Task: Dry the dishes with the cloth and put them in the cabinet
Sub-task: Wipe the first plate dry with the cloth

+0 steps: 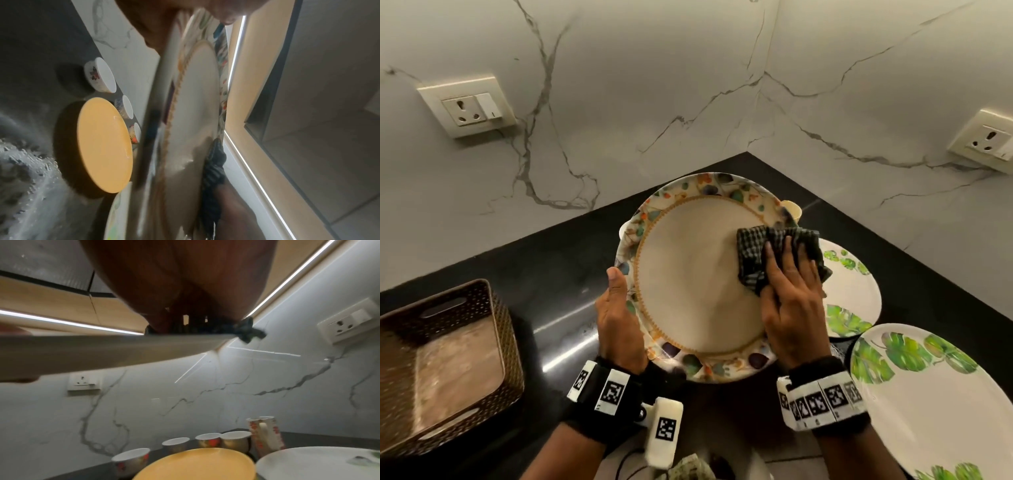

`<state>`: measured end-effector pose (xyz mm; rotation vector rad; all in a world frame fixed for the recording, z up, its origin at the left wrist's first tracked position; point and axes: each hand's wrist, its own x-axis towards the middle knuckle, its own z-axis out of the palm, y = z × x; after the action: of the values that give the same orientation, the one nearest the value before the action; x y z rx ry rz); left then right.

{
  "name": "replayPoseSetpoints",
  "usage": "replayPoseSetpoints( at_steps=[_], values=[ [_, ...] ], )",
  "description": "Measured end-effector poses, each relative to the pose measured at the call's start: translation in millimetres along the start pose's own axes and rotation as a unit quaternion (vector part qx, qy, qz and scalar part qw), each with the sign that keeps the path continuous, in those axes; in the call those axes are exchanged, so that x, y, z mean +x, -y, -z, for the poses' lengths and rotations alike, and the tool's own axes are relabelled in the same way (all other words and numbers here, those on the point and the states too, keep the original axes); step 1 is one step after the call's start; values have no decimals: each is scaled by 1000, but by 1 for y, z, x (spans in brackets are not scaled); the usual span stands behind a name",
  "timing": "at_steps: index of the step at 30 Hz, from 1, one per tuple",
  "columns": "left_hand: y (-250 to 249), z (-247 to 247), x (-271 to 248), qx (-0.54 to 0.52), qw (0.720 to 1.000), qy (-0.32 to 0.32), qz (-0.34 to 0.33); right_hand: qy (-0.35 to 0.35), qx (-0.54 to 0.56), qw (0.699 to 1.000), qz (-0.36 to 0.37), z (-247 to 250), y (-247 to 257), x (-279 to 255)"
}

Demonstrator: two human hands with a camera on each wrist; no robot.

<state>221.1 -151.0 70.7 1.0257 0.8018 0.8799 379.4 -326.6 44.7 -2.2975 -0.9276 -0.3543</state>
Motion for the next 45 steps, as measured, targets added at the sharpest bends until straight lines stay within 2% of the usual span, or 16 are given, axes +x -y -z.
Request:
replayPoseSetpoints(
  at_steps=[2, 5, 8, 11, 13, 15, 17, 20, 23, 26, 29, 31, 35, 39, 42, 45],
  values=[
    [3, -6, 2, -3, 1000, 17, -15, 25, 24, 998, 54, -9, 22, -9],
    [10, -16, 0, -7, 999, 41, 3, 85, 86, 975, 184, -32, 65, -34],
    [11, -17, -3, -21, 999, 30, 11, 95, 88, 961, 243, -38, 76, -30],
    [4, -14, -4, -31, 998, 48, -10, 103, 42, 972, 207, -30, 56, -25],
    [2, -5, 2, -12, 999, 29, -36, 84, 48, 990, 107, -25, 32, -21],
    [3, 2, 3, 20, 997, 51, -62, 40, 54, 998, 9, -18, 9, -10],
    [3, 6, 1, 46, 993, 77, -83, 1, 65, 997, -35, -11, -2, 4],
    [7, 1, -1, 68, 987, 105, -102, -4, 77, 997, 0, -8, 14, 23],
    [12, -7, -3, 129, 973, 133, -138, 36, 94, 989, 112, -12, 49, 25],
    [17, -9, -3, 102, 977, 125, -136, 85, 93, 969, 214, -23, 77, 6],
    [19, -3, -1, 127, 972, 117, -161, 79, 70, 967, 232, -25, 70, 3],
    [15, 3, -3, 161, 962, 114, -187, 57, 39, 979, 193, -22, 54, 18],
    [9, 12, 4, 108, 977, 58, -175, 8, 16, 999, 47, -15, 14, 39],
    [1, 7, 9, 66, 987, -13, -143, 35, 0, 999, 12, -28, 5, 5],
    [-9, -1, 14, 18, 991, -113, -67, 31, 38, 996, 76, -34, 19, -27],
    [-11, -6, 20, -6, 990, -140, 1, 75, 110, 971, 198, -36, 44, -34]
  ],
)
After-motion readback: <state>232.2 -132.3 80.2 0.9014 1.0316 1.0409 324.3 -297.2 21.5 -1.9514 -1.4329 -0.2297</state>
